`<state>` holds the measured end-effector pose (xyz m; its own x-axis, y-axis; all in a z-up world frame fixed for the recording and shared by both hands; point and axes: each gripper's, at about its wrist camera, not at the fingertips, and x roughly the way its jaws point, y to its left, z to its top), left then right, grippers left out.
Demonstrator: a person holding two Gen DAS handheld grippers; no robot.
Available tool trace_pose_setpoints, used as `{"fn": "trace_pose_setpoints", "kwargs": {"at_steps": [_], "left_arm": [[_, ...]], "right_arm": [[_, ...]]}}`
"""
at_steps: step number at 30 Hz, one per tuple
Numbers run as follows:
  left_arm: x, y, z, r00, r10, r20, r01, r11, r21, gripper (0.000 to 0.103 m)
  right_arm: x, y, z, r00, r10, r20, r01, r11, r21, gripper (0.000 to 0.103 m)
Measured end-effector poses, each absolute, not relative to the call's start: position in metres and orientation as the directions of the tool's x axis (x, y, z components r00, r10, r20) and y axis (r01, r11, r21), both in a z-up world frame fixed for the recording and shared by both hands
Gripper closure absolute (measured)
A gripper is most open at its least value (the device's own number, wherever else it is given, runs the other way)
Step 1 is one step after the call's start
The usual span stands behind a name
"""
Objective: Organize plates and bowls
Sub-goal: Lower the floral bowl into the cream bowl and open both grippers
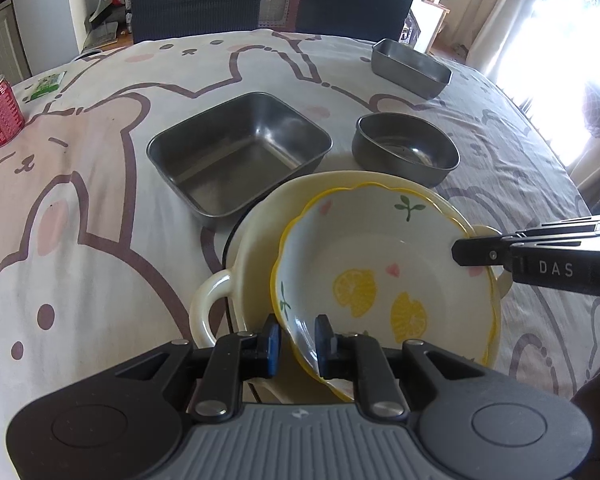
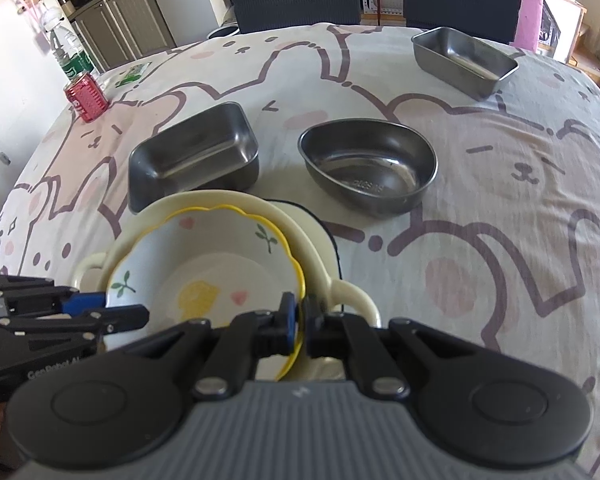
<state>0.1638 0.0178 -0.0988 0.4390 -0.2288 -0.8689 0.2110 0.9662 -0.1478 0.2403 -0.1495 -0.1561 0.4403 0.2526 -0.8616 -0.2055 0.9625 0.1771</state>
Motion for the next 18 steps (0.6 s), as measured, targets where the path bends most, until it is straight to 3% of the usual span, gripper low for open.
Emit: {"fn": "trace_pose_setpoints", "kwargs": {"at_steps": [18], "left_arm": [[0.1633,0.0228,-0.094,0.443,-0.238,-0.865,0.189,0.967,-0.169,0.082]], "right_arm": [[0.2416,-0.1521,-0.1646,0.393,0.294,-0.871,-0.216,0.951,0.223,0.094]]}}
